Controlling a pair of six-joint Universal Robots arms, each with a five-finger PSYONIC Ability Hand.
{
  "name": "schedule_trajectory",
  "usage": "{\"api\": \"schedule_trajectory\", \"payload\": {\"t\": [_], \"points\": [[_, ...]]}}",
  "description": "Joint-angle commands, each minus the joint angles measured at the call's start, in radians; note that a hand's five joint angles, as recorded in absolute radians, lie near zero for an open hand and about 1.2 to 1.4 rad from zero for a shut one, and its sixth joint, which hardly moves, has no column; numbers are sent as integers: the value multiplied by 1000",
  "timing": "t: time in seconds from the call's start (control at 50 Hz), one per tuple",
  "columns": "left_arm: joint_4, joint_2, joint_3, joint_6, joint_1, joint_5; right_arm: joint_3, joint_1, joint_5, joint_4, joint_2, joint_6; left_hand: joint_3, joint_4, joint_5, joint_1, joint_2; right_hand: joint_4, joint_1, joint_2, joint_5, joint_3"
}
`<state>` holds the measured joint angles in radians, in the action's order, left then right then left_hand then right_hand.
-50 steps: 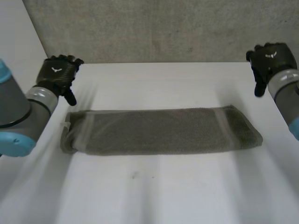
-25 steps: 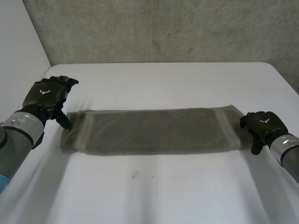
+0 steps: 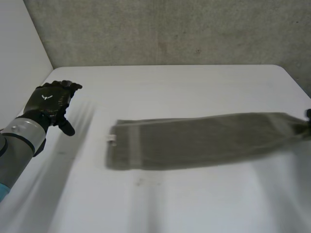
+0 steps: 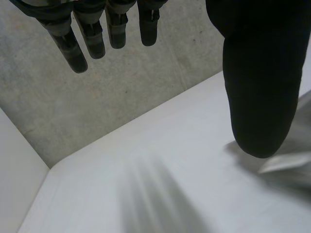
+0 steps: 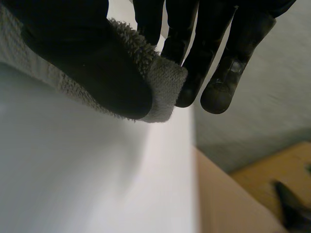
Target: Fold the towel.
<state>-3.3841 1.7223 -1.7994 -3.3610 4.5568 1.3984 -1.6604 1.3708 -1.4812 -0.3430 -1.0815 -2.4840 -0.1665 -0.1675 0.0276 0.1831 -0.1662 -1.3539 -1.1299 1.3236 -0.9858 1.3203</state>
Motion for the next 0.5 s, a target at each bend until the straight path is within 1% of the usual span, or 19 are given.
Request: {"api": "schedule_trajectory", "payload": {"t": [0.02, 0.06, 0.08, 0.12, 0.14, 0.18, 0.2, 0.22, 0.24, 0.28, 0.3, 0.34, 0.36, 0.38, 0.4, 0.44, 0.46, 0.5], "points": [[0, -9, -1, 0, 2, 1, 88, -36, -10, 55, -17, 126, -8, -7, -28, -9, -8, -42, -266, 73, -236, 76], [0, -9, -3, 0, 1, 1, 137, 61, -19, 62, -63, 70, -8, -7, -28, -9, -8, -42, -266, 73, -236, 76], [0, -9, -3, 0, 1, 1, 137, 62, -19, 62, -63, 70, -8, -7, -28, -9, -8, -42, -266, 73, -236, 76], [0, -10, -5, 0, -4, 2, 174, 178, -19, 61, -122, -1, -8, -7, -28, -9, -8, -42, -266, 73, -236, 76], [0, -10, -5, 0, -4, 2, 174, 179, -19, 61, -123, -1, -8, -7, -28, -9, -8, -42, -266, 73, -236, 76], [0, -12, -8, 0, -6, 2, 214, 325, -19, 58, -127, -47, -8, -7, -28, -9, -8, -42, -266, 73, -236, 76], [0, -15, -9, 0, -6, 2, 214, 326, -19, 58, -127, -47, -8, -7, -28, -9, -8, -42, -266, 73, -236, 76], [0, -23, -9, 0, -7, 2, 231, 412, -19, 53, -123, -56, -8, -7, -28, -9, -8, -42, -266, 73, -236, 76], [0, -23, -9, 0, -7, 2, 231, 413, -19, 53, -123, -56, -8, -7, -28, -9, -8, -42, -266, 73, -236, 76], [0, -29, -11, 2, -9, 2, 252, 595, -10, 45, -86, -56, -8, -7, -28, -9, -8, -42, -266, 73, -236, 76], [0, -29, -11, 2, -9, 2, 252, 596, -10, 45, -86, -56, -8, -7, -28, -9, -8, -42, -266, 73, -236, 76], [2, -30, -14, 2, -10, 2, 277, 762, -7, 38, -13, -55, -8, -7, -28, -9, -8, -42, -266, 73, -236, 76], [2, -30, -14, 2, -10, 2, 277, 763, -7, 38, -12, -55, -8, -7, -28, -9, -8, -42, -266, 73, -236, 76], [0, -30, -17, 2, -10, 2, 284, 831, -7, 30, 26, -58, -8, -7, -28, -9, -8, -42, -266, 73, -236, 76], [0, -30, -17, 2, -10, 2, 284, 832, -7, 30, 26, -58, -8, -7, -28, -9, -8, -42, -266, 73, -236, 76], [0, -30, -21, 2, -12, 2, 289, 921, 1, 27, 113, -56, -8, -7, -28, -9, -8, -42, -266, 73, -236, 76], [0, -30, -21, 2, -12, 2, 289, 921, 1, 27, 114, -56, -8, -7, -28, -9, -8, -42, -266, 73, -236, 76], [0, -29, -21, 2, -15, 2, 289, 978, 5, 30, 193, -56, -8, -7, -28, -9, -8, -42, -266, 73, -236, 76]]}}
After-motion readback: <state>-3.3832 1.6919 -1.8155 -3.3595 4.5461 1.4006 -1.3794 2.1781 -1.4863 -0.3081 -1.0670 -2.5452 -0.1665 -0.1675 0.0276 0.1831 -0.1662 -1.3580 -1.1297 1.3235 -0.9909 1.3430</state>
